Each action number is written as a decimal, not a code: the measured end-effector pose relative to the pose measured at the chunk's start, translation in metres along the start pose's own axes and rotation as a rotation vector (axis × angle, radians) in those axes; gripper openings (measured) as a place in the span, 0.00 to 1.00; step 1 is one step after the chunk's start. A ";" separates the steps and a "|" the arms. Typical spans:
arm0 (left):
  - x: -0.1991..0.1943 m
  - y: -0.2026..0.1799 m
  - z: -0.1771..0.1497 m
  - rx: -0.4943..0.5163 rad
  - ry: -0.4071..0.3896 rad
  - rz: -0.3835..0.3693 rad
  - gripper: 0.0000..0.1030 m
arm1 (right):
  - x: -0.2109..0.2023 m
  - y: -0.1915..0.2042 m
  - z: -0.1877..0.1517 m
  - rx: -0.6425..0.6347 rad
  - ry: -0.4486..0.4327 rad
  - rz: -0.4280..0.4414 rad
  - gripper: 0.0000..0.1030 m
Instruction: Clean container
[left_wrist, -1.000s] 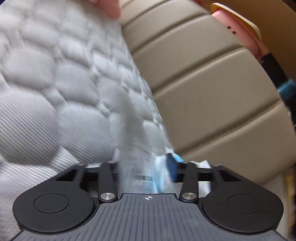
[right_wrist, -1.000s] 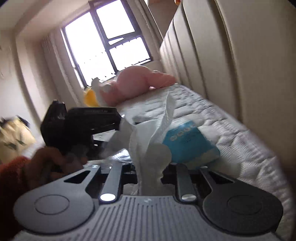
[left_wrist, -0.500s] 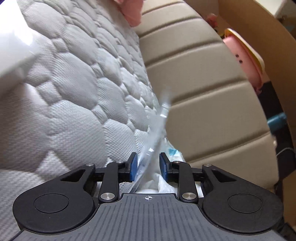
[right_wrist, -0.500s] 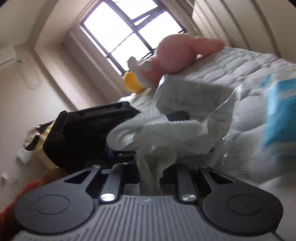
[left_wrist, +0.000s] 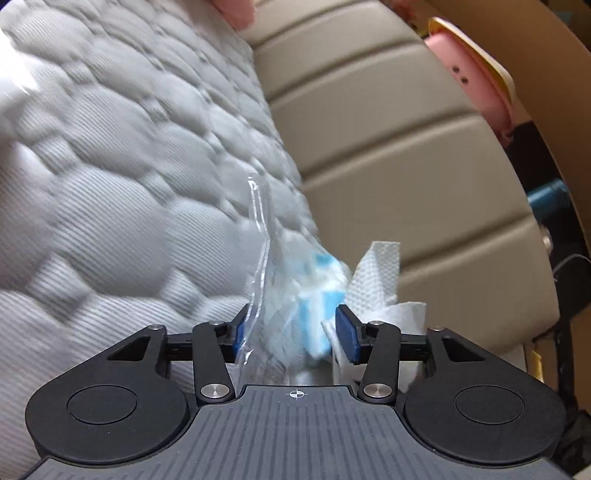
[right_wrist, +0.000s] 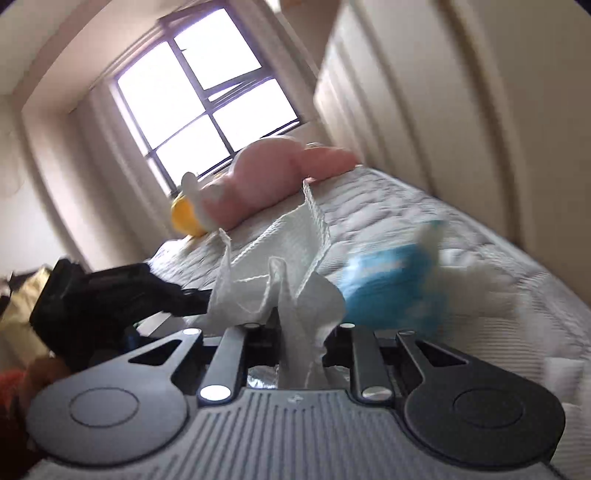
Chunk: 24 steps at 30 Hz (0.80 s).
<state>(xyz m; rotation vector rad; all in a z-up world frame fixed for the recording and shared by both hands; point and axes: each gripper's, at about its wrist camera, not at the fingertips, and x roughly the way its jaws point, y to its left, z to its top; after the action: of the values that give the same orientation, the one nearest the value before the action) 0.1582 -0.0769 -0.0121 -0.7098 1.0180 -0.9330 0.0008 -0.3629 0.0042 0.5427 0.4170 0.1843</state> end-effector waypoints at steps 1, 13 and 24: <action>0.006 -0.007 -0.004 0.013 0.009 -0.015 0.55 | -0.007 -0.005 -0.001 0.008 0.005 -0.019 0.21; 0.006 -0.010 -0.003 -0.031 -0.004 -0.025 0.74 | 0.002 0.048 -0.046 -0.239 0.123 -0.135 0.19; -0.062 -0.035 0.041 0.060 -0.126 0.000 0.78 | 0.075 0.110 -0.032 -0.219 0.147 0.135 0.18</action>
<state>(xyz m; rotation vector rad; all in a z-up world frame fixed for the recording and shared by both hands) 0.1719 -0.0337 0.0568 -0.7090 0.8755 -0.9034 0.0475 -0.2344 0.0133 0.3428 0.4969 0.3962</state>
